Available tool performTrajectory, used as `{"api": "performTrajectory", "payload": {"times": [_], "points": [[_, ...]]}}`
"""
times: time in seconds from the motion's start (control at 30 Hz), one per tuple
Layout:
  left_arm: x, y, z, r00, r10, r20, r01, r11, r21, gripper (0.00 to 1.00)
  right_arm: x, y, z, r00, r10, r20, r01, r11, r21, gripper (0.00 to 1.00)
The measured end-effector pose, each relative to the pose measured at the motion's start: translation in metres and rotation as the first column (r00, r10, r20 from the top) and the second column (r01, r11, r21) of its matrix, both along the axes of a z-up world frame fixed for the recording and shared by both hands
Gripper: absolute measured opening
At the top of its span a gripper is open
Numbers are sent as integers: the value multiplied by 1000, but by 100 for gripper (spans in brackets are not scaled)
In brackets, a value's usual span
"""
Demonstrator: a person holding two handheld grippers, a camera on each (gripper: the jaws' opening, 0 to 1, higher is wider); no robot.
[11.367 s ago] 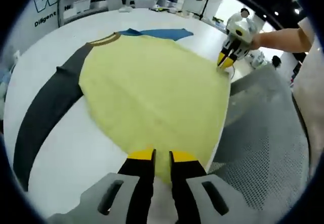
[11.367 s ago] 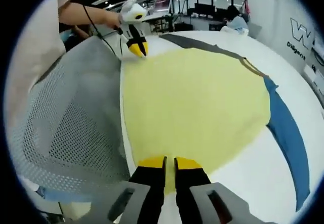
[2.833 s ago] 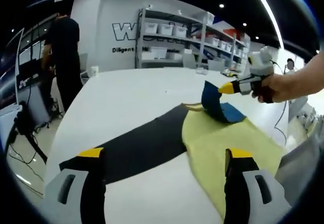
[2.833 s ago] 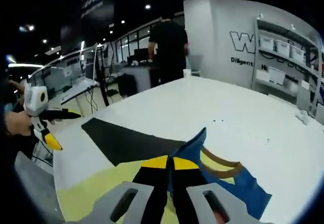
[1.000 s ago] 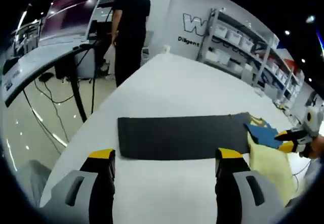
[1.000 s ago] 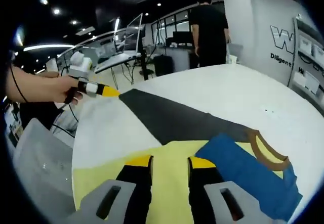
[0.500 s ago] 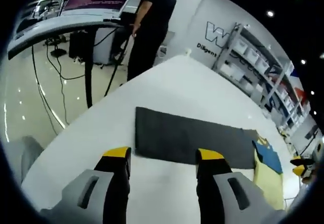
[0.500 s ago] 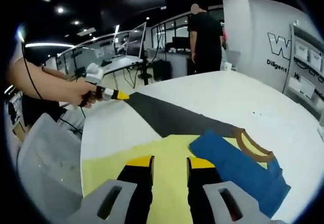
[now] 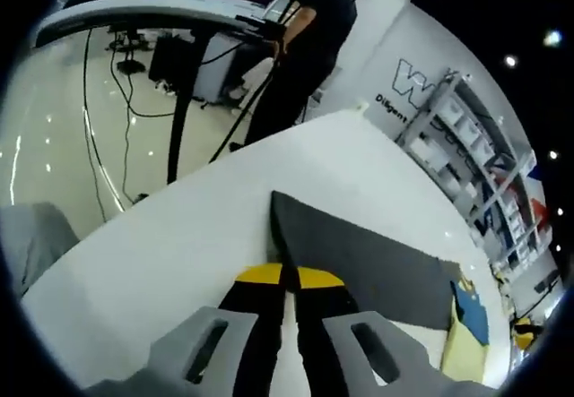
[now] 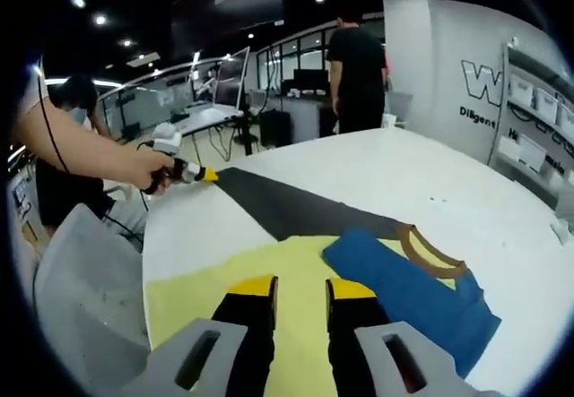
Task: Fold the garment on the visible template until the final outline fits inside the template.
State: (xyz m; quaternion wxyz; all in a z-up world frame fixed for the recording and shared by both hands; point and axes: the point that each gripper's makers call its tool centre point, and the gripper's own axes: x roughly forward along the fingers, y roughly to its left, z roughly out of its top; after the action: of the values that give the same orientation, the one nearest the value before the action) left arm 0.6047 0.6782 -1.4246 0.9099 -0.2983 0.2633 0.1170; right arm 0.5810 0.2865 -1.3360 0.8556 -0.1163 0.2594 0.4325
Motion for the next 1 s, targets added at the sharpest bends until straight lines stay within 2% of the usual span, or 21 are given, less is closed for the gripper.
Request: {"api": "performTrajectory", "payload": {"times": [0.1,0.2,0.3,0.43,0.5,0.53,0.6,0.63,0.67,0.7,0.73,0.83,0.87,1.0], "points": [[12,-6,26,994,4,105,-2,1000,-19,2,-1,-4,1,1000,-7,1,7,1000,-2,15],[26,-20,54,982,-34,186,34,999,4,2,-3,-8,2,1000,-13,3,13,1000,-3,15],[44,-46,90,954,-94,286,97,995,6,2,-5,-14,2,1000,-19,2,19,1000,-9,16],[62,-84,122,911,-191,365,196,980,24,1,-7,-26,3,999,-32,3,32,999,-14,16],[71,-106,138,887,-225,403,244,970,4,1,-8,-32,3,999,-45,3,45,999,-14,17],[77,-120,147,868,-258,424,280,960,11,1,-8,-34,3,999,-50,2,50,999,-12,17],[84,-135,156,849,-287,443,311,950,20,1,-9,-40,2,998,-60,1,60,998,-12,18],[87,-144,163,835,-299,462,331,943,12,1,-9,-42,1,998,-63,-1,63,998,-13,18],[92,-159,171,816,-321,480,362,932,8,1,-10,-45,1,997,-72,-3,71,997,-11,19],[96,-167,174,806,-344,482,380,925,27,1,-10,-47,1,997,-78,-2,78,997,-8,19],[101,-182,180,786,-373,493,411,911,34,1,-11,-50,1,996,-86,-4,86,996,-6,19],[111,-215,190,748,-428,507,469,882,52,1,-13,-58,0,995,-102,-5,102,995,-3,19],[114,-225,191,742,-438,508,482,875,50,1,-14,-60,-1,994,-105,-6,105,994,-2,20],[126,-274,191,687,-514,515,568,821,61,1,-19,-72,-3,991,-131,-15,131,991,-11,20]]}}
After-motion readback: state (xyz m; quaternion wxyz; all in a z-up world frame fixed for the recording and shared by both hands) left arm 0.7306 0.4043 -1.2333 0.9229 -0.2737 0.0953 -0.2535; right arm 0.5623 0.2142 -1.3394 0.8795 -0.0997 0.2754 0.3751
